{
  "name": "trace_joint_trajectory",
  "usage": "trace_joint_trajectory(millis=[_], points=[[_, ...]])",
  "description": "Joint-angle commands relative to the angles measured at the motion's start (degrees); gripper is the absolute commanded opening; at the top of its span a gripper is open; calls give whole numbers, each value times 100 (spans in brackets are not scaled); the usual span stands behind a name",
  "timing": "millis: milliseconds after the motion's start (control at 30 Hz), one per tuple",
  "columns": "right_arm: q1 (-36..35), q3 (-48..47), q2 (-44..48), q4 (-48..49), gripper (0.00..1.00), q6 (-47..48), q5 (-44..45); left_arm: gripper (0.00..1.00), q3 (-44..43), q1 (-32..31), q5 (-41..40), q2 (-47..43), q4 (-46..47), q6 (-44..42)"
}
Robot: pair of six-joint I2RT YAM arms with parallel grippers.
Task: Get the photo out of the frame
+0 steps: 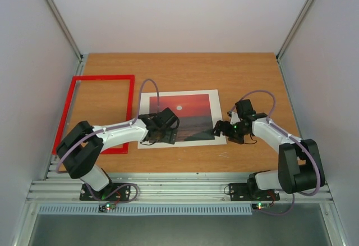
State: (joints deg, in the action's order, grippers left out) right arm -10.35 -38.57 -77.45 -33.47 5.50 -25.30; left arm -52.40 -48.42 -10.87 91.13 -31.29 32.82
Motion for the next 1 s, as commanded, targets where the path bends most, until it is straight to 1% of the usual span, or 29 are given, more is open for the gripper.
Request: trace_joint_trajectory(millis=[0,100,233,533,967], points=[[-42,-63,-165,13,97,118,171,99,55,254,-318,-148,-165,229],[-54,-85,-225,57,97,127,163,99,225,507,-198,-213,-121,275],[-102,-133,-298,56,97,153,143,99,286,640,-196,-144,-171,263],[-193,-193,-443,133,96,179,-125,99,249,635,12,168,-38,125],[-389,-460,43,-287,96,182,-177,99,169,528,4,262,-50,93]])
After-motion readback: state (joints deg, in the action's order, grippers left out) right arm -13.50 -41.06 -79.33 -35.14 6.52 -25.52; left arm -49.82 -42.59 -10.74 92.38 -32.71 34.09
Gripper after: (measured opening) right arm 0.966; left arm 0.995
